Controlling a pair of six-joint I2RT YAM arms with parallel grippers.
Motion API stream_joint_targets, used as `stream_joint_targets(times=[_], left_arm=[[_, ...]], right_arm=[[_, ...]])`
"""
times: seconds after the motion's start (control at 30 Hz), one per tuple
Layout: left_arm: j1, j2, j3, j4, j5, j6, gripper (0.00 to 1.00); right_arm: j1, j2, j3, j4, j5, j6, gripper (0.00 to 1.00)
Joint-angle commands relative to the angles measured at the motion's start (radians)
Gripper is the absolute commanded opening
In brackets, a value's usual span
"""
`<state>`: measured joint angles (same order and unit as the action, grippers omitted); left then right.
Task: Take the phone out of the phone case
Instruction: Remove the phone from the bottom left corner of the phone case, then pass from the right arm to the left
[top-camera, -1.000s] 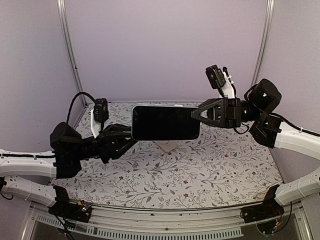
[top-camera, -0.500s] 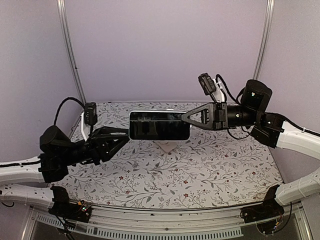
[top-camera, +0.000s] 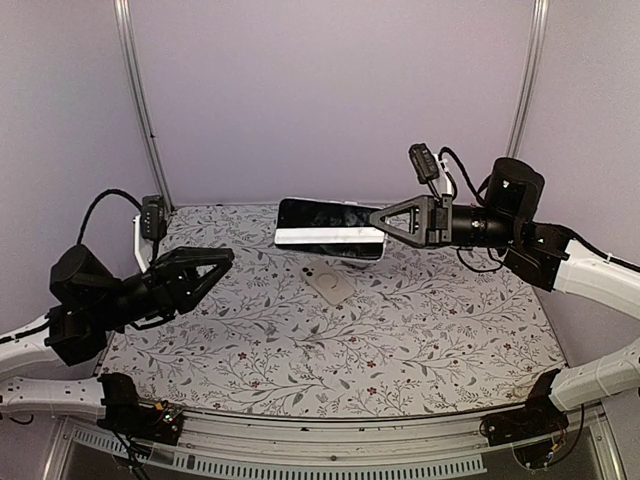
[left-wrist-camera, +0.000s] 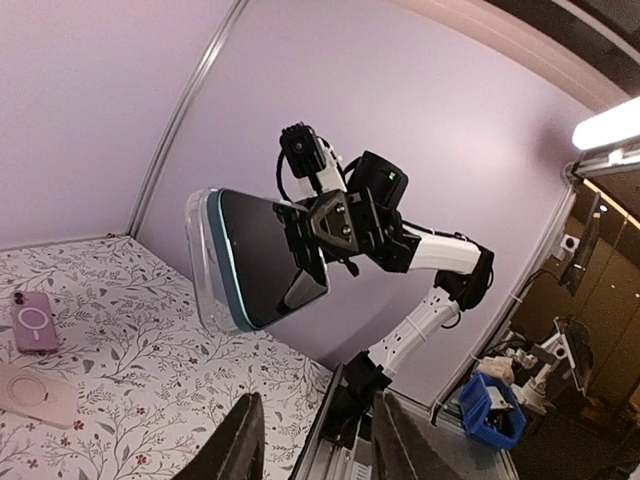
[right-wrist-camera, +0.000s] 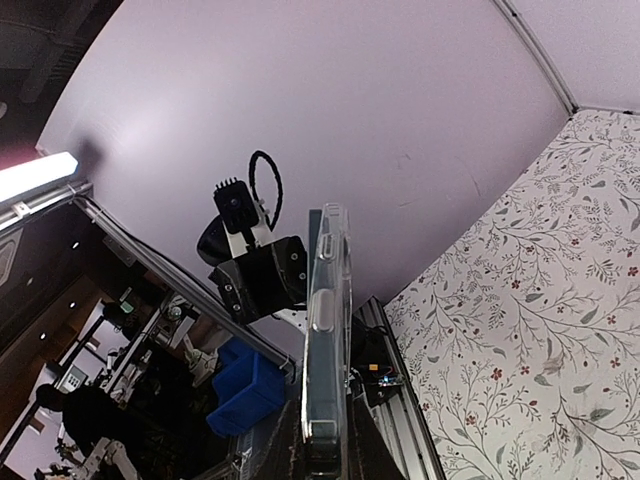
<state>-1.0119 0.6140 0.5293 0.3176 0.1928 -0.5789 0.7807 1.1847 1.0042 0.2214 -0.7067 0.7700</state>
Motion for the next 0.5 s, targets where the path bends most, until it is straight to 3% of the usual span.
stream_joint_targets(times=[0.0, 0.03, 0.13, 0.3, 0.47], left_arm=[[0.007, 0.064, 0.093, -0.093, -0.168, -0.192, 0.34], [0.007, 0.085, 0.104, -0.118, -0.228, -0.27, 0.33], [0.008, 0.148, 0.13, -0.129, -0.277, -0.421, 0.44], [0.01, 0.247, 0.203, -0.156, -0.272, -0.439, 0.49], [0.048, 0.308, 0.252, -0.174, -0.137, -0.46, 0.55]], right_arm=[[-0.017, -0.005, -0.033, 0.019, 0.097, 0.068, 0.0], [-0.018, 0.005, -0.041, 0.019, 0.113, 0.085, 0.0], [-0.021, 0.031, -0.058, 0.021, 0.133, 0.143, 0.0], [-0.032, 0.063, -0.059, 0.024, 0.121, 0.179, 0.0], [-0.072, 0.072, -0.085, 0.055, 0.035, 0.2, 0.0]])
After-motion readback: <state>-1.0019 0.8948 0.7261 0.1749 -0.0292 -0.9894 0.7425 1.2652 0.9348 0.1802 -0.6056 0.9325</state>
